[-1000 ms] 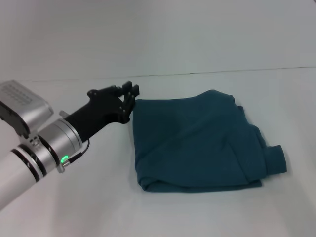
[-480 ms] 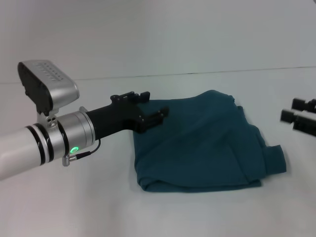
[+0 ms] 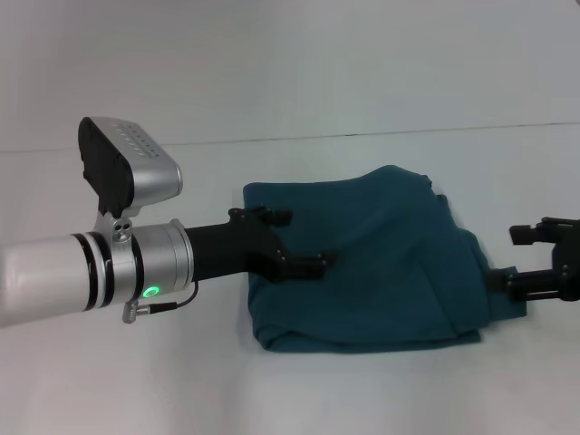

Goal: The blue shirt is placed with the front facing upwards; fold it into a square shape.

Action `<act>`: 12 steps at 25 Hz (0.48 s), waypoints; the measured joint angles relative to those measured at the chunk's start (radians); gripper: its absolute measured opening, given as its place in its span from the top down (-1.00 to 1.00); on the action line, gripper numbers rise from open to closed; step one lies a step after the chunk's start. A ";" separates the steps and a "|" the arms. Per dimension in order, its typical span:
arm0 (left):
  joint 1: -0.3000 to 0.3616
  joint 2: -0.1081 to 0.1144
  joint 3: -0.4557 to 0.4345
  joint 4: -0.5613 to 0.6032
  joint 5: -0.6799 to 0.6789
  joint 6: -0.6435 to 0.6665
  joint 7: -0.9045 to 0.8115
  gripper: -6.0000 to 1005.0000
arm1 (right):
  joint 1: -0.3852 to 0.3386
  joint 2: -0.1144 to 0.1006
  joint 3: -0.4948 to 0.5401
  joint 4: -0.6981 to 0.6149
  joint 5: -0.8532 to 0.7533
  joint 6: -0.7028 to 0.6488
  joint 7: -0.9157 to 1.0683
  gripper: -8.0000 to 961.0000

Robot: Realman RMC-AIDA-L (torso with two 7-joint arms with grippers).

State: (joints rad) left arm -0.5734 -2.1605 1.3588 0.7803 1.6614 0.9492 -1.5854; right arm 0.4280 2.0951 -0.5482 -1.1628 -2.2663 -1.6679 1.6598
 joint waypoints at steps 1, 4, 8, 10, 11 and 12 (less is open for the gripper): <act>0.002 0.000 0.000 0.000 0.002 0.003 -0.002 -0.90 | 0.000 0.001 -0.016 0.004 -0.001 0.009 0.002 -0.77; 0.010 0.000 -0.002 0.005 0.003 0.009 -0.005 -0.89 | 0.000 0.001 -0.057 0.009 -0.001 0.038 0.015 -0.90; 0.013 -0.001 -0.006 0.008 0.004 0.014 -0.006 -0.89 | 0.000 0.002 -0.080 0.009 0.003 0.059 0.027 -0.98; 0.014 -0.001 -0.007 0.008 0.005 0.014 -0.007 -0.89 | 0.001 0.002 -0.083 0.012 0.004 0.066 0.030 -0.98; 0.014 -0.001 -0.007 0.008 0.006 0.014 -0.007 -0.89 | 0.002 0.002 -0.084 0.013 0.004 0.068 0.030 -0.98; 0.014 -0.001 -0.007 0.008 0.006 0.014 -0.007 -0.89 | 0.003 0.002 -0.085 0.015 0.004 0.069 0.030 -0.98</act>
State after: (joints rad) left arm -0.5597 -2.1613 1.3519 0.7883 1.6671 0.9632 -1.5923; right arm 0.4306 2.0974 -0.6334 -1.1478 -2.2625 -1.5992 1.6898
